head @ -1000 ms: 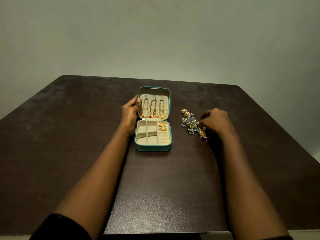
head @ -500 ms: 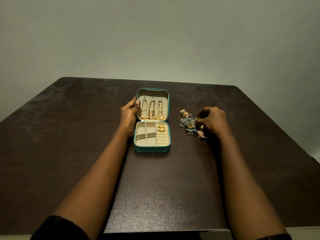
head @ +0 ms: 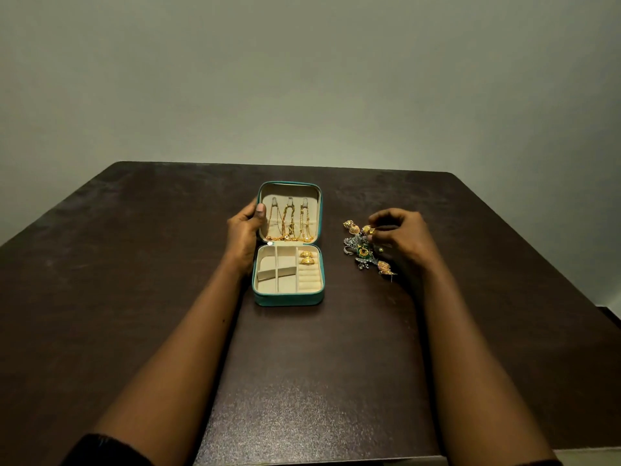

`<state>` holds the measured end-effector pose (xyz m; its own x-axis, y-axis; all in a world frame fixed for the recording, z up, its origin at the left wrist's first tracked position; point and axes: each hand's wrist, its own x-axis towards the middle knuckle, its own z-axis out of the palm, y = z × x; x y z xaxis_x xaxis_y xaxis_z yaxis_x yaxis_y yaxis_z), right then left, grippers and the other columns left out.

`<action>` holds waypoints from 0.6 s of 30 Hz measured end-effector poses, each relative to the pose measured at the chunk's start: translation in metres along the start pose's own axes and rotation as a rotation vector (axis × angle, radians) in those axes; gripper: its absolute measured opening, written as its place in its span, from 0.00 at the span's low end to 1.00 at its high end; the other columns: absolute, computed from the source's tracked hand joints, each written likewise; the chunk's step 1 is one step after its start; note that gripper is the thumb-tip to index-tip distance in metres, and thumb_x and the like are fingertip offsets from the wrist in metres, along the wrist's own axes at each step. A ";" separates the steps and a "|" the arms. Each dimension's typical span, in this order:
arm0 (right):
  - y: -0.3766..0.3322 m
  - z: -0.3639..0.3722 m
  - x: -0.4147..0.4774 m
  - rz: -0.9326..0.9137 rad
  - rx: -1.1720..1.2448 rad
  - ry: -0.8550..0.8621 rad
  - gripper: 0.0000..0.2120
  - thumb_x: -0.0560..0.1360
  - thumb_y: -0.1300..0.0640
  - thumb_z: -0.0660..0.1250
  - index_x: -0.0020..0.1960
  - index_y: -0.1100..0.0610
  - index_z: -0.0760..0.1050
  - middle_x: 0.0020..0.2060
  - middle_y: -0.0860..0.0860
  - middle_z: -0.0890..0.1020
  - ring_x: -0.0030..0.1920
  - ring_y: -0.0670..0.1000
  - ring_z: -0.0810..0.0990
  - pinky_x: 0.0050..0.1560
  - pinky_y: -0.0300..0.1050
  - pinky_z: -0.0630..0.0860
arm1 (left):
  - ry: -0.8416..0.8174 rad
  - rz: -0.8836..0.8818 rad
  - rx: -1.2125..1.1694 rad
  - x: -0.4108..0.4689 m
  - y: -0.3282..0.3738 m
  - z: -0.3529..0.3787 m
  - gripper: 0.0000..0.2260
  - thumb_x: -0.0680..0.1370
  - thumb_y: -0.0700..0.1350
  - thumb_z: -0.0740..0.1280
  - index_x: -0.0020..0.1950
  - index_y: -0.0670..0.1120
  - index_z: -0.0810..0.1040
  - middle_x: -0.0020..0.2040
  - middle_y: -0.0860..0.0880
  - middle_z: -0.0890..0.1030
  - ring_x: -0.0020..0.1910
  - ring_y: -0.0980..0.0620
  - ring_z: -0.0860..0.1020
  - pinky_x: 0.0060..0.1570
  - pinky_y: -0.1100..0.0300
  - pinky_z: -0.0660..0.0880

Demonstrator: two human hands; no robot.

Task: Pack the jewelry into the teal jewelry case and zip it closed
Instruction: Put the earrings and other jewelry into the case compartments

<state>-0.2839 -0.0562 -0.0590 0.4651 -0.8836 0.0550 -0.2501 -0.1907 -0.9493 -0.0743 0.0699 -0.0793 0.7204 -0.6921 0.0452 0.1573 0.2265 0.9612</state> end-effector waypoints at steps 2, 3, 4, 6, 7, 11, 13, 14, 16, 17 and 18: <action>0.002 0.001 0.002 -0.001 0.020 0.002 0.10 0.68 0.68 0.72 0.42 0.54 0.80 0.40 0.53 0.83 0.41 0.52 0.81 0.38 0.44 0.77 | -0.004 -0.003 0.001 0.001 -0.001 -0.001 0.16 0.81 0.39 0.56 0.69 0.37 0.69 0.62 0.36 0.76 0.51 0.46 0.79 0.44 0.59 0.80; 0.002 0.002 0.002 -0.006 0.030 0.005 0.09 0.68 0.67 0.72 0.42 0.54 0.80 0.40 0.53 0.82 0.42 0.52 0.81 0.41 0.45 0.77 | -0.008 -0.002 -0.002 0.001 -0.001 -0.001 0.16 0.81 0.39 0.56 0.69 0.37 0.69 0.62 0.36 0.76 0.50 0.47 0.79 0.44 0.59 0.80; 0.001 0.001 0.002 -0.011 0.044 0.004 0.07 0.69 0.67 0.72 0.42 0.56 0.80 0.39 0.54 0.82 0.42 0.53 0.80 0.44 0.47 0.77 | -0.011 0.000 -0.003 0.001 -0.002 -0.001 0.16 0.81 0.39 0.56 0.69 0.37 0.69 0.62 0.36 0.76 0.49 0.48 0.79 0.43 0.60 0.80; 0.001 0.001 0.001 0.007 0.084 -0.001 0.07 0.70 0.69 0.69 0.42 0.58 0.79 0.39 0.55 0.81 0.44 0.54 0.80 0.50 0.51 0.78 | -0.016 0.007 -0.002 0.001 -0.002 -0.001 0.16 0.81 0.38 0.56 0.69 0.37 0.69 0.62 0.36 0.76 0.47 0.50 0.79 0.42 0.60 0.80; 0.000 0.000 0.000 0.023 0.101 -0.005 0.08 0.71 0.70 0.67 0.42 0.58 0.78 0.40 0.56 0.81 0.45 0.55 0.80 0.52 0.53 0.77 | -0.018 0.009 -0.001 0.002 -0.002 -0.001 0.16 0.81 0.38 0.56 0.69 0.37 0.69 0.62 0.36 0.75 0.47 0.50 0.79 0.42 0.60 0.80; 0.000 0.000 -0.001 0.082 0.173 -0.004 0.15 0.72 0.78 0.58 0.45 0.61 0.76 0.42 0.56 0.81 0.45 0.52 0.81 0.50 0.49 0.78 | -0.014 0.000 0.003 0.003 -0.002 -0.001 0.16 0.81 0.38 0.56 0.69 0.37 0.69 0.63 0.36 0.75 0.47 0.50 0.79 0.42 0.60 0.80; 0.001 0.000 -0.001 0.109 0.204 0.018 0.15 0.72 0.78 0.57 0.46 0.62 0.76 0.43 0.56 0.81 0.48 0.53 0.82 0.52 0.51 0.79 | -0.015 -0.001 0.000 0.002 -0.002 -0.001 0.16 0.81 0.38 0.56 0.69 0.37 0.69 0.62 0.35 0.75 0.46 0.50 0.79 0.41 0.61 0.80; 0.001 0.000 -0.001 0.119 0.213 0.027 0.14 0.72 0.78 0.58 0.45 0.62 0.76 0.43 0.57 0.82 0.49 0.55 0.82 0.53 0.53 0.79 | -0.017 0.000 -0.002 0.003 -0.003 -0.001 0.16 0.81 0.38 0.56 0.69 0.37 0.69 0.62 0.35 0.75 0.46 0.50 0.79 0.41 0.61 0.80; 0.000 -0.001 -0.003 0.120 0.209 0.038 0.12 0.72 0.77 0.60 0.43 0.62 0.76 0.43 0.58 0.82 0.49 0.55 0.82 0.52 0.52 0.79 | -0.015 -0.004 -0.007 0.003 -0.003 -0.002 0.16 0.81 0.39 0.56 0.69 0.37 0.69 0.62 0.35 0.75 0.46 0.50 0.79 0.41 0.61 0.80; -0.001 -0.001 -0.003 0.114 0.201 0.044 0.12 0.72 0.77 0.61 0.44 0.63 0.76 0.43 0.58 0.81 0.49 0.54 0.82 0.49 0.50 0.80 | -0.013 -0.006 -0.006 0.003 -0.002 -0.002 0.16 0.81 0.39 0.56 0.69 0.37 0.69 0.62 0.36 0.75 0.46 0.50 0.79 0.41 0.61 0.80; -0.002 -0.002 -0.004 0.104 0.193 0.053 0.11 0.72 0.76 0.61 0.44 0.63 0.75 0.44 0.57 0.81 0.48 0.52 0.82 0.45 0.46 0.81 | -0.012 -0.009 -0.006 0.002 -0.002 -0.002 0.16 0.81 0.39 0.56 0.69 0.37 0.69 0.63 0.36 0.75 0.46 0.50 0.79 0.41 0.61 0.80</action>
<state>-0.2871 -0.0530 -0.0566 0.3992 -0.9162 -0.0346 -0.1243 -0.0167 -0.9921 -0.0717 0.0690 -0.0816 0.7105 -0.7025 0.0402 0.1675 0.2244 0.9600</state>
